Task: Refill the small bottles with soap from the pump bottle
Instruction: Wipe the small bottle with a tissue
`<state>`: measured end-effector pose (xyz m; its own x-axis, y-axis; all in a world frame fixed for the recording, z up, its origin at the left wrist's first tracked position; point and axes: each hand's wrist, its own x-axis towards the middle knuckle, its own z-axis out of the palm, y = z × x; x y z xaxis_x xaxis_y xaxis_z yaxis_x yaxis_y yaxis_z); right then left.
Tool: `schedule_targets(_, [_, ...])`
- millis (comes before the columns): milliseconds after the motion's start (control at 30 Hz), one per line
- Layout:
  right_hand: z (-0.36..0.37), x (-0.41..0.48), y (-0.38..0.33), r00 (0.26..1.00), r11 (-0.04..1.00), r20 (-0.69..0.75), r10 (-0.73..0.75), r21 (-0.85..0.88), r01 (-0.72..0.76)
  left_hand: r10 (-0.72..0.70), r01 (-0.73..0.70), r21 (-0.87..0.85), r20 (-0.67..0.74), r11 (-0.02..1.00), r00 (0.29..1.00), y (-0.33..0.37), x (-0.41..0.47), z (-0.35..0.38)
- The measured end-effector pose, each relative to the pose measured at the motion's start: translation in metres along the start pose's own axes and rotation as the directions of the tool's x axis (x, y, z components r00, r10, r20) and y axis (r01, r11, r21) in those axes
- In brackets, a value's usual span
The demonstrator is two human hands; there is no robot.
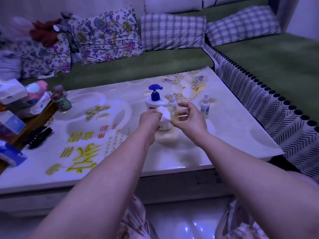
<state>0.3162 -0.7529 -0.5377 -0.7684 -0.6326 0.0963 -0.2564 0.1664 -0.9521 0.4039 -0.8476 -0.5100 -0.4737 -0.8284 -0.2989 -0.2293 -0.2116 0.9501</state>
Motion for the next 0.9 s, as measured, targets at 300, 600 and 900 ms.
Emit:
schedule_targets(300, [0.004,0.009,-0.001,1.0,1.0,0.0,0.01,-0.025,-0.01,0.164,-0.171,0.022,0.2,0.985,0.966,-0.007,0.006,0.002])
schedule_targets(600, [-0.002,0.009,0.009,0.989,0.985,0.132,0.06,0.154,-0.081,0.146,-0.145,0.082,-0.013,0.986,0.989,-0.01,0.014,-0.003])
schedule_targets(900, [0.002,0.012,0.005,0.985,0.991,0.161,0.056,0.108,-0.074,0.087,-0.087,-0.026,0.023,0.996,0.996,0.0,0.008,-0.001])
